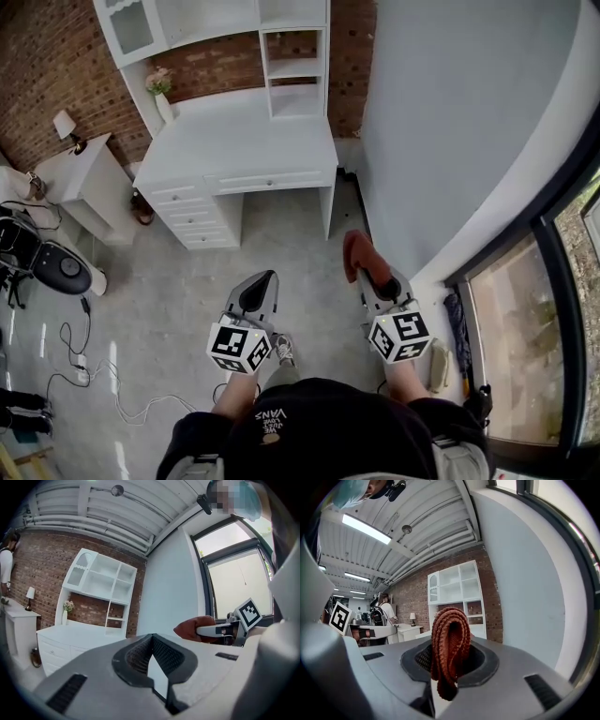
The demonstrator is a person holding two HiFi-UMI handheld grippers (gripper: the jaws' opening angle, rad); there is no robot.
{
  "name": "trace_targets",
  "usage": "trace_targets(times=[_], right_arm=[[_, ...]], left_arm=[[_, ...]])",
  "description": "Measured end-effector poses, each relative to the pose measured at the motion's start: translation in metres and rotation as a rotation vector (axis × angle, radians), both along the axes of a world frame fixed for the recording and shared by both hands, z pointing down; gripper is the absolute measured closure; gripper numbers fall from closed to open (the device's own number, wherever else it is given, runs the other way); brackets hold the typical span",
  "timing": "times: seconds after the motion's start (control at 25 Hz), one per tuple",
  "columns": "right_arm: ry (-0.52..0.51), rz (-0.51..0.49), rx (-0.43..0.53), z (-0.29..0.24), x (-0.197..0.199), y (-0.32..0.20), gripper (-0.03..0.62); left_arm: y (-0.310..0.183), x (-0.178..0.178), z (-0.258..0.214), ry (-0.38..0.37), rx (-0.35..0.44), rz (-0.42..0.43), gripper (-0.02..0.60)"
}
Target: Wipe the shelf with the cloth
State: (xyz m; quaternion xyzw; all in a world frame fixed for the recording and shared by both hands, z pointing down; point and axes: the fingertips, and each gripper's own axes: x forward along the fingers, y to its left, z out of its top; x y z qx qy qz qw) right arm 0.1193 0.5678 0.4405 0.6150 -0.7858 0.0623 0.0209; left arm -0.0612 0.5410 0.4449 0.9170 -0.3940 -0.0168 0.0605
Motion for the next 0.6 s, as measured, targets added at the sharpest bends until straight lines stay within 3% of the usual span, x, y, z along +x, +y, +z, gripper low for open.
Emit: trace_targets(times=[0.6], right_arm=[[-0.004, 0.087, 0.01, -0.012, -0.026, -0.161, 0.508]], left_arm=[[-0.176, -0.024, -0.013, -0.004, 0.012, 0.083, 0.574]])
